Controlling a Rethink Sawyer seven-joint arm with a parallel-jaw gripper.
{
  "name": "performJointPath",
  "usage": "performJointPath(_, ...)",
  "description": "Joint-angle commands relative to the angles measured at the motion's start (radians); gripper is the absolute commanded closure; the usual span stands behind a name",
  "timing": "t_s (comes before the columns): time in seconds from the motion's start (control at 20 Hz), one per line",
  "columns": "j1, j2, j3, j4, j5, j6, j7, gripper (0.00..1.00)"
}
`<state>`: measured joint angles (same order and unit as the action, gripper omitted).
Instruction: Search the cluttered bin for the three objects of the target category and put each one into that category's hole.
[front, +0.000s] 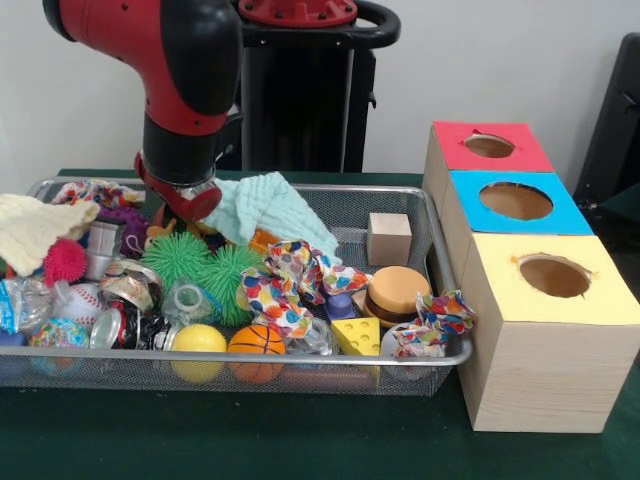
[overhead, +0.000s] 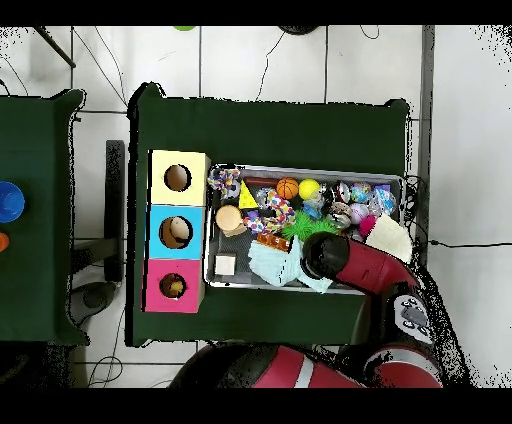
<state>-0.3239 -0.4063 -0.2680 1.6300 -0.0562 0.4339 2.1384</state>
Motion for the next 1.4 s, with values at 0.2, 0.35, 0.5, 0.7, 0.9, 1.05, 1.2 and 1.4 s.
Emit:
performJointPath(0.2, 0.013, -0.23, 0.143, 0.124, -0.004, 0.187, -0.042, 1.0)
performJointPath(0.35, 0.018, -0.269, 0.156, 0.149, -0.009, 0.171, -0.039, 1.0)
performJointPath(0.5, 0.023, -0.291, 0.164, 0.156, -0.028, 0.121, -0.038, 1.0)
performJointPath(0.7, 0.041, -0.318, 0.165, 0.184, -0.024, 0.108, -0.01, 1.0)
performJointPath(0.9, 0.068, -0.343, 0.166, 0.199, -0.004, 0.124, 0.024, 1.0)
performJointPath(1.05, 0.104, -0.361, 0.161, 0.209, 0.019, 0.142, 0.066, 1.0)
performJointPath(1.2, 0.137, -0.348, 0.15, 0.173, 0.041, 0.195, 0.102, 1.0)
performJointPath(1.4, 0.179, -0.319, 0.149, 0.147, 0.076, 0.213, 0.148, 1.0)
